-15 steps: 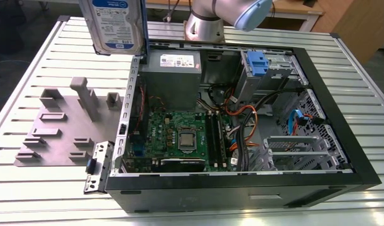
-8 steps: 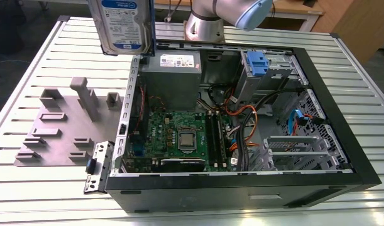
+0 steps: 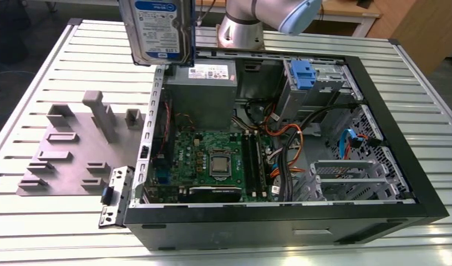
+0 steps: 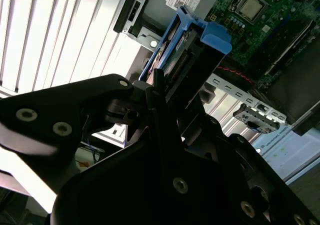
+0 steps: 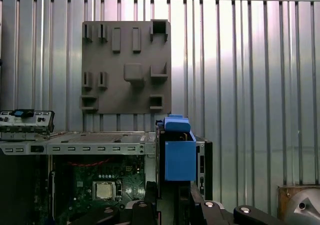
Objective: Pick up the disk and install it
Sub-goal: 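Pick up the disk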
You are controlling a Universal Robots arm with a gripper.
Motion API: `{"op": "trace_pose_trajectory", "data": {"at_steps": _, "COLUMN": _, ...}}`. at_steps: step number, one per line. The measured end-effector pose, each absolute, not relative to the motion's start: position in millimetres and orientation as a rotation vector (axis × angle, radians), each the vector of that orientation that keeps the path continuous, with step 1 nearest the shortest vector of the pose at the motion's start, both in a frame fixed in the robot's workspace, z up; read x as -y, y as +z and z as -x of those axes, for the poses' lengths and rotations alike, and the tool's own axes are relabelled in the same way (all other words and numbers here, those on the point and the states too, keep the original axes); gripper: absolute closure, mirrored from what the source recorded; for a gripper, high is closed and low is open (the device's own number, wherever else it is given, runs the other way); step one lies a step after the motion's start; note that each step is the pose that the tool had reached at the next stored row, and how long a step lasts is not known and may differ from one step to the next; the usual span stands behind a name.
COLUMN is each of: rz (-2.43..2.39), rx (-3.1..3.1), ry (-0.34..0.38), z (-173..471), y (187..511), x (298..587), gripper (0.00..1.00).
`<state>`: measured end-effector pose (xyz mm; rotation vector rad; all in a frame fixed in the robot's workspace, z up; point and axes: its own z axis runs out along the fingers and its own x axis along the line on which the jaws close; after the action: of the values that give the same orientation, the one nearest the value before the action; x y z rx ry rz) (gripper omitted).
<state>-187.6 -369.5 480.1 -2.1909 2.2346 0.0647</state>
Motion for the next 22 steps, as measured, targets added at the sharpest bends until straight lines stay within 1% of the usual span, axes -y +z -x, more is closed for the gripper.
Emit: {"op": "trace_pose_trajectory", "data": {"at_steps": 22, "rz": 2.191, "rx": -2.235, "ry": 0.065, "z": 110.9, "y": 479.9, "x": 369.5, "gripper": 0.65}}
